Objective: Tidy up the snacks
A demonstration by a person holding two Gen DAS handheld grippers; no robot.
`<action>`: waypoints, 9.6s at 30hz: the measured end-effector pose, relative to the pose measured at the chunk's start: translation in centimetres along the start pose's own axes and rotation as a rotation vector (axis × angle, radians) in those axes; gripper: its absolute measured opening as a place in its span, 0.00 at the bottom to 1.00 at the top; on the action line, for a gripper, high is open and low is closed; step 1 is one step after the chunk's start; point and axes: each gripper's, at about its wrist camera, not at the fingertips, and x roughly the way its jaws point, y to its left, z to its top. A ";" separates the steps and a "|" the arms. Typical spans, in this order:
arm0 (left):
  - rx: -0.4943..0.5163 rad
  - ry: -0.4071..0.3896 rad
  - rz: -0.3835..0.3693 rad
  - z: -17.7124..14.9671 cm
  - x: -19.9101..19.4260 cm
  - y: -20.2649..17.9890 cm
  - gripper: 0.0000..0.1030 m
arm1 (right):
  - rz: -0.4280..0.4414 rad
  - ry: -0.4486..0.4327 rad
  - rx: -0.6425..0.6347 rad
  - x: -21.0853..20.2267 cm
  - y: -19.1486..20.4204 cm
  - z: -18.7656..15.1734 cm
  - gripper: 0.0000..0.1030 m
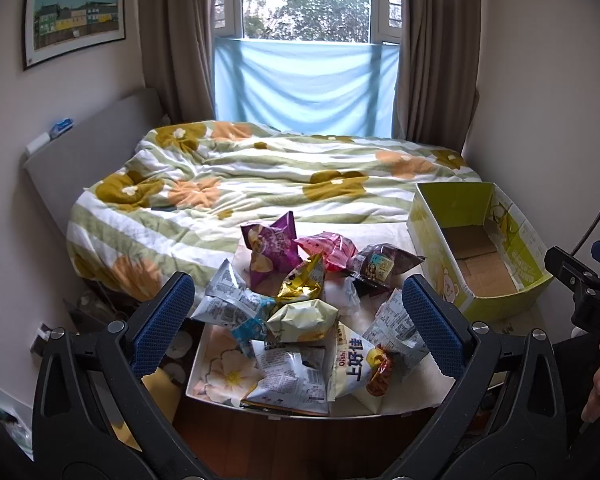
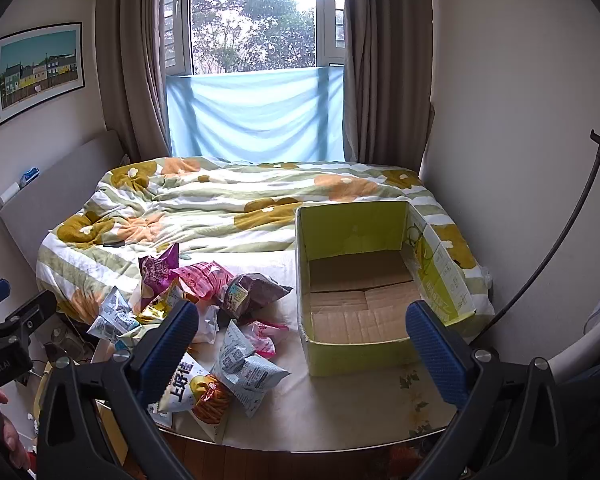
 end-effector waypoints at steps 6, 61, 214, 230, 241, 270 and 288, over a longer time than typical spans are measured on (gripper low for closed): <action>0.001 -0.001 0.001 0.0 0.0 -0.1 0.99 | 0.001 0.000 0.000 0.0 -0.1 -0.1 1.00; -0.038 0.318 -0.055 -7.7 8.0 5.2 0.99 | 0.207 0.198 -0.054 6.3 1.8 -7.6 1.00; 0.142 0.421 -0.291 9.0 30.7 -27.4 0.99 | 0.088 0.410 0.205 32.1 -20.1 9.1 0.97; 0.123 0.334 -0.241 10.5 25.4 -26.6 0.99 | 0.145 0.361 0.097 26.5 -20.0 9.5 0.97; 0.070 0.261 -0.162 10.8 16.9 -19.3 0.99 | 0.208 0.243 0.017 19.3 -17.0 10.1 0.97; 0.050 0.276 -0.221 -4.7 12.2 3.9 0.99 | 0.167 0.222 0.212 8.7 1.1 -6.7 0.97; 0.017 0.404 -0.154 -10.0 23.4 1.4 0.99 | 0.158 0.353 0.205 15.9 4.4 -13.6 0.97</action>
